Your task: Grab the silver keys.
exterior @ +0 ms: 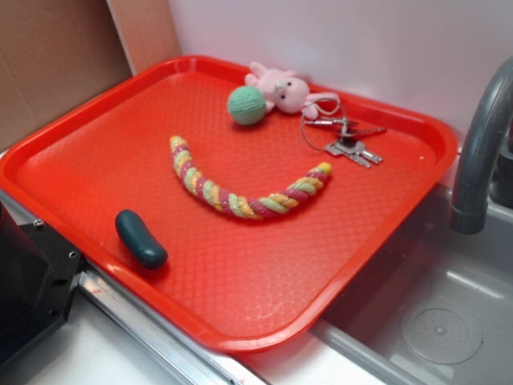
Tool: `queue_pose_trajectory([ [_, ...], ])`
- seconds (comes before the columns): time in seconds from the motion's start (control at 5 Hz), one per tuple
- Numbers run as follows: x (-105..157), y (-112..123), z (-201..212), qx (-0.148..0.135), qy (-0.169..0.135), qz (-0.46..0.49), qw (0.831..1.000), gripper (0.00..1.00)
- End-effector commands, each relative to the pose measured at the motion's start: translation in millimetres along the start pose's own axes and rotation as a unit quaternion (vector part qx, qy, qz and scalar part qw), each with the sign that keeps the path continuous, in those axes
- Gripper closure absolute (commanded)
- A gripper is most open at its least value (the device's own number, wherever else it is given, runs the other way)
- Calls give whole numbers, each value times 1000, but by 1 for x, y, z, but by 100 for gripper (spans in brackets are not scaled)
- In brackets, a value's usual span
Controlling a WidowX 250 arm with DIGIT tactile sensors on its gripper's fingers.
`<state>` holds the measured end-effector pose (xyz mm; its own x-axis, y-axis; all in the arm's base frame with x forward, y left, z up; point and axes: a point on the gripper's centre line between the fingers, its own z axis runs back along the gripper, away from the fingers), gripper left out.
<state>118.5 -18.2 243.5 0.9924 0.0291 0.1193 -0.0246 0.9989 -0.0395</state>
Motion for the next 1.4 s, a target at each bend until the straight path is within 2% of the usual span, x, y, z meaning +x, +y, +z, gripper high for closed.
queue_pose_trajectory([
  [0.0,0,0,0,0,0,0,1000,0],
  [0.2,44,4,-56,-27,-20,-83,996,0],
  [0.4,81,-2,-85,-56,-64,-124,989,0],
  [0.6,96,-16,-95,-75,-72,-160,982,0],
  [1.2,96,-16,-95,-75,-72,-160,982,0],
])
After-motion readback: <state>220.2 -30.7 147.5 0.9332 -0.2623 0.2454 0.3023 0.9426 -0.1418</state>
